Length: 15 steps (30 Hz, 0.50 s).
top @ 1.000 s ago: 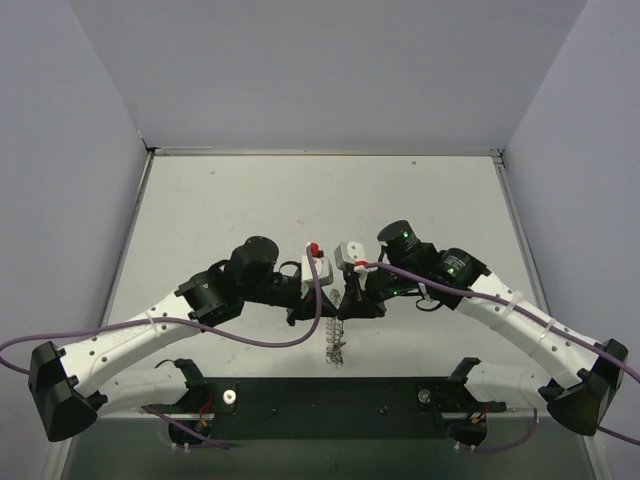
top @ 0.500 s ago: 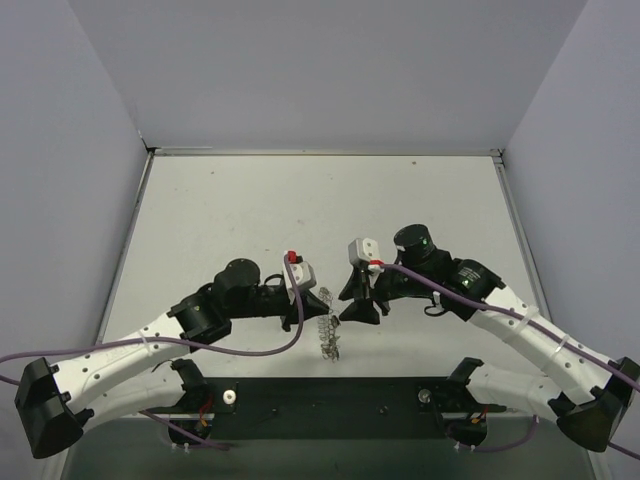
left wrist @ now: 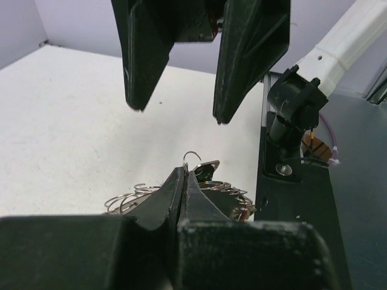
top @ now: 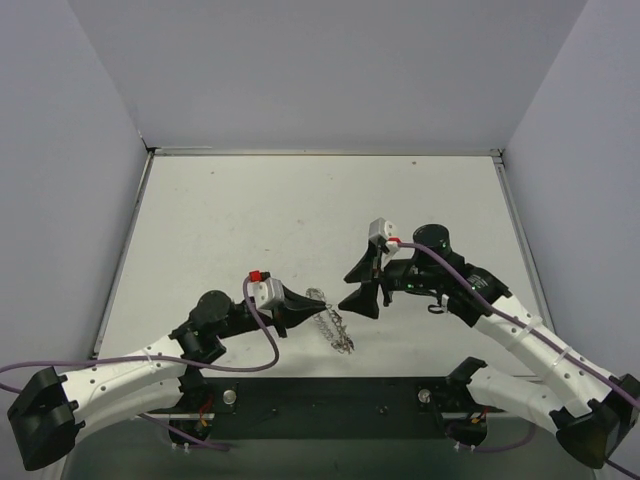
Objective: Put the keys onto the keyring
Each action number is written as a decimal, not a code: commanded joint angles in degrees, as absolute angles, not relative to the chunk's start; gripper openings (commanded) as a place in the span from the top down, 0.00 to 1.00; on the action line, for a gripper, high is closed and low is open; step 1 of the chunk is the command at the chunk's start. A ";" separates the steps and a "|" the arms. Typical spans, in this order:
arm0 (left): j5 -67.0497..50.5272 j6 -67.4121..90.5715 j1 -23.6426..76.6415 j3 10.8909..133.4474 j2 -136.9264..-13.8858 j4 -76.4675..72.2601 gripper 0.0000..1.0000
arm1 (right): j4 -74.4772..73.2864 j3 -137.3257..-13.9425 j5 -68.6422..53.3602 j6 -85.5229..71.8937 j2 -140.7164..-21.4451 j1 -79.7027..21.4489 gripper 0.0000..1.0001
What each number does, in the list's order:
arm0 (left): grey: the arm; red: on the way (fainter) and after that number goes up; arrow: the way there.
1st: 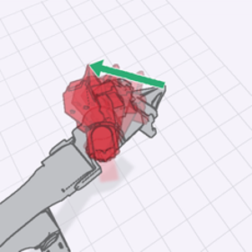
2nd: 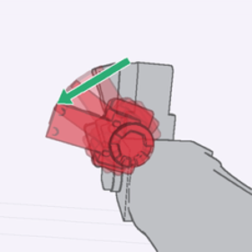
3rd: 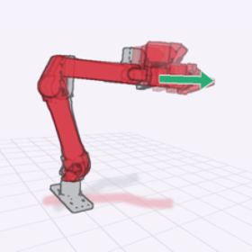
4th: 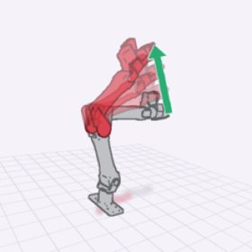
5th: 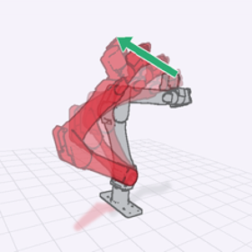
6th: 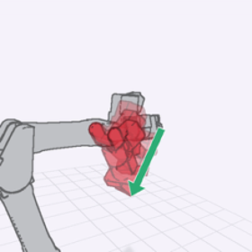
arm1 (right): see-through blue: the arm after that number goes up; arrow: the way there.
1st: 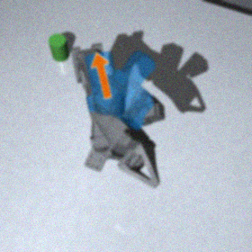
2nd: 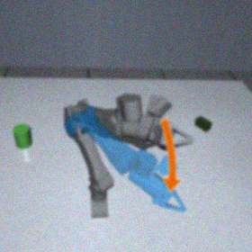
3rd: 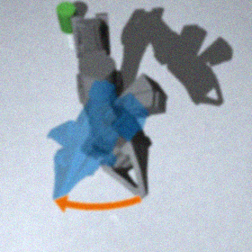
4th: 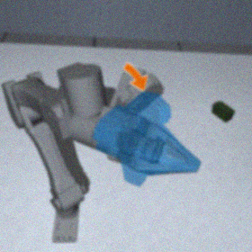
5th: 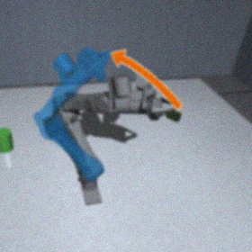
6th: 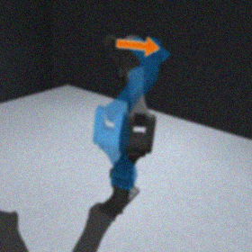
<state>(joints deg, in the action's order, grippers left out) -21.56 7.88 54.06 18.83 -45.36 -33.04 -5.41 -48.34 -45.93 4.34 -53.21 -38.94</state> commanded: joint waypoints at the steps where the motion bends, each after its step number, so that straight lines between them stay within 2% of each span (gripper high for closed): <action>1: -22.06 8.35 54.05 17.49 -44.82 -52.89 1.00 | -2.02 -50.71 -51.23 0.00 -55.89 -38.85 0.37; 6: -21.80 7.12 54.14 15.91 -45.18 -57.13 1.00 | -1.67 -51.15 -54.84 -3.95 -58.27 -38.94 0.52; 13: -22.68 6.50 54.05 16.00 -45.26 -57.48 1.00 | -0.53 -51.15 -55.81 -4.66 -58.89 -38.94 0.77; 15: -23.11 6.42 54.05 16.00 -45.26 -57.39 1.00 | -0.53 -51.06 -55.99 -4.83 -59.06 -38.94 0.80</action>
